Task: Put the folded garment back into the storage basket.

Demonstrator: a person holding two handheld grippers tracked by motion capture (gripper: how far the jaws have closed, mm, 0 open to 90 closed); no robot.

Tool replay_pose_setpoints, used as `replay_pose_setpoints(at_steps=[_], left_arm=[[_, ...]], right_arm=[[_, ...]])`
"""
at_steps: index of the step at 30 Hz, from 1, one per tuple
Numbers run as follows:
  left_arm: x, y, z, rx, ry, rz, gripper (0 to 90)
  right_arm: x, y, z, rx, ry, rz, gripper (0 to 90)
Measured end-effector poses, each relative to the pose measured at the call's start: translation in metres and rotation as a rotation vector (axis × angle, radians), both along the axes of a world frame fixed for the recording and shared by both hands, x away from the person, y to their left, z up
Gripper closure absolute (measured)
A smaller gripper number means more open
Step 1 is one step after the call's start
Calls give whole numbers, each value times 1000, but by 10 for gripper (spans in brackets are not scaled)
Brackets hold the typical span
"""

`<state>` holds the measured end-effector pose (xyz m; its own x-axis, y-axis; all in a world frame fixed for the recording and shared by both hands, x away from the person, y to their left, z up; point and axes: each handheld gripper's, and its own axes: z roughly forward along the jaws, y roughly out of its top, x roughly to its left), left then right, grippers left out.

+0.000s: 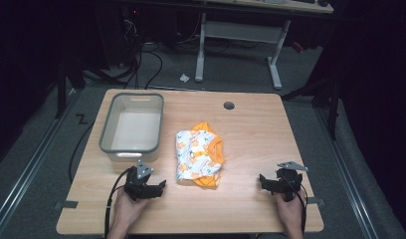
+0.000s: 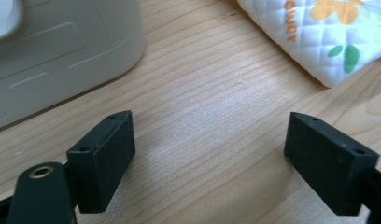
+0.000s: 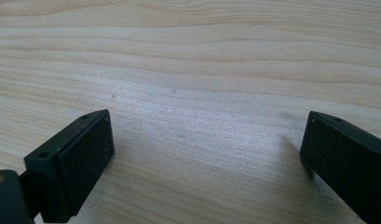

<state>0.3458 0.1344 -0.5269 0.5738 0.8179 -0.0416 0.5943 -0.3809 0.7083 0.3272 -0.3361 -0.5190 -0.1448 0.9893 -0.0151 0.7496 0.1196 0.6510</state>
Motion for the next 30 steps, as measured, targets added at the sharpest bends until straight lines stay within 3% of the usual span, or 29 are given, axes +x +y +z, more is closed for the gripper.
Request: replay_pose_setpoints(at_steps=[7,12,17,19,30], left_arm=[[-1,0,1,1,0,-7,184],[-3,0,4,-10,22,7,214],[-3,1,10,-54,28,15,204],[-2,3,12,-101,72,10,208],[-2,-18,25,-80,54,-42,218]], right_arm=[[0,0,0,0,0,0,28],[0,0,0,0,0,0,28],[0,0,0,0,0,0,28],[0,0,0,0,0,0,28],[0,0,0,0,0,1,30]])
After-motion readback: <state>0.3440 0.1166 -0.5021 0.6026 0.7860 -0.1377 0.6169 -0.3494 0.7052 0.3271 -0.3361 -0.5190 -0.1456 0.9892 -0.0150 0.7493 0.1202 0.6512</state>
